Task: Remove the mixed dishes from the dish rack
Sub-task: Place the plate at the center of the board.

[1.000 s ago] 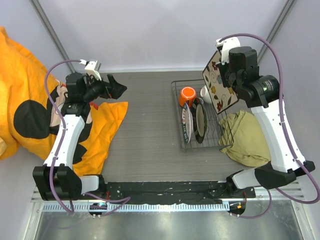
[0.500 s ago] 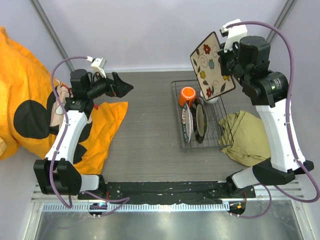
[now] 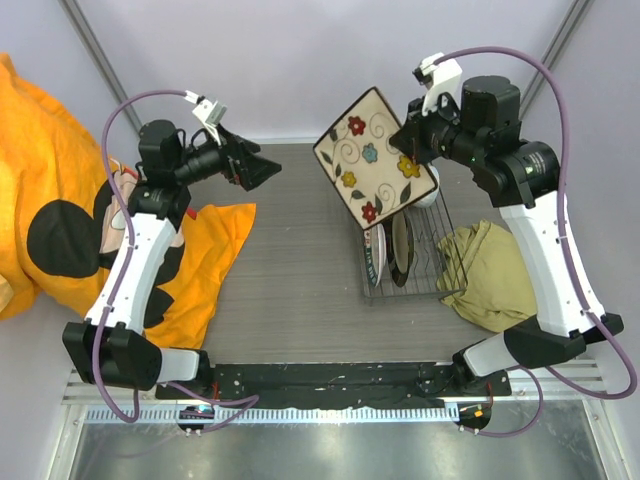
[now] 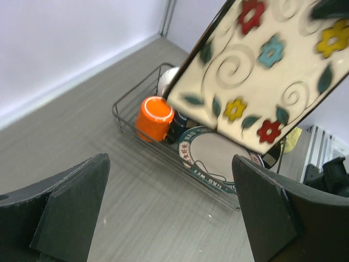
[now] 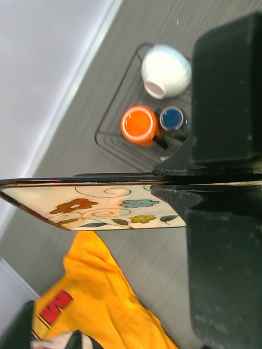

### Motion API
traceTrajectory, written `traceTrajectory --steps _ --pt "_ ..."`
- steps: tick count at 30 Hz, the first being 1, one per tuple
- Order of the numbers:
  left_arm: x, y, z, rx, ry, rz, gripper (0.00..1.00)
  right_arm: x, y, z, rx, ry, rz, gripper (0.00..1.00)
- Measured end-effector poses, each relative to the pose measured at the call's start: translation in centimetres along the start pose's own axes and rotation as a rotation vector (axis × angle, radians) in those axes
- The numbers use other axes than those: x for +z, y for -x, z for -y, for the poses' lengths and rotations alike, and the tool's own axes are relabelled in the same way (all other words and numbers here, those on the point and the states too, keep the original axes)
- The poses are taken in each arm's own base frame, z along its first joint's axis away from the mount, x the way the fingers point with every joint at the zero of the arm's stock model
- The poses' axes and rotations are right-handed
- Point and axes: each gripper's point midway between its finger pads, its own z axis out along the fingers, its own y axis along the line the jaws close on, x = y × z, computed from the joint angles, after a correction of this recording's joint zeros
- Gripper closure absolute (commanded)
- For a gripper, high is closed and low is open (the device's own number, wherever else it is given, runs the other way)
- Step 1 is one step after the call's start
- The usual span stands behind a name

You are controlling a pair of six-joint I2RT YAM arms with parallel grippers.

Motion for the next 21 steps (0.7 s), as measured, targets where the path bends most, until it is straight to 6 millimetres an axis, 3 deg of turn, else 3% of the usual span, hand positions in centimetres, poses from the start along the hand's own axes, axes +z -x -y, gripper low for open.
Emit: traceTrajectory --steps 6,9,13,21 --pt "-0.4 2.3 2.6 0.176 -0.11 -0.004 0.0 1.7 -3.2 -2.0 0.022 0.126 -0.087 0.99" --pt "-0.4 2.4 3.7 0.255 -0.161 -0.025 0.0 2.1 -4.7 -2.9 0.031 0.182 -0.127 0.99" --pt "0.1 0.9 4.6 0.298 -0.221 -0.078 0.0 2.3 -5.7 -4.3 0.031 0.264 -0.154 0.99" --pt "1.7 -4.2 5.5 0.291 -0.322 -0.222 0.0 2.1 -6.6 -7.3 0.005 0.407 -0.171 0.99"
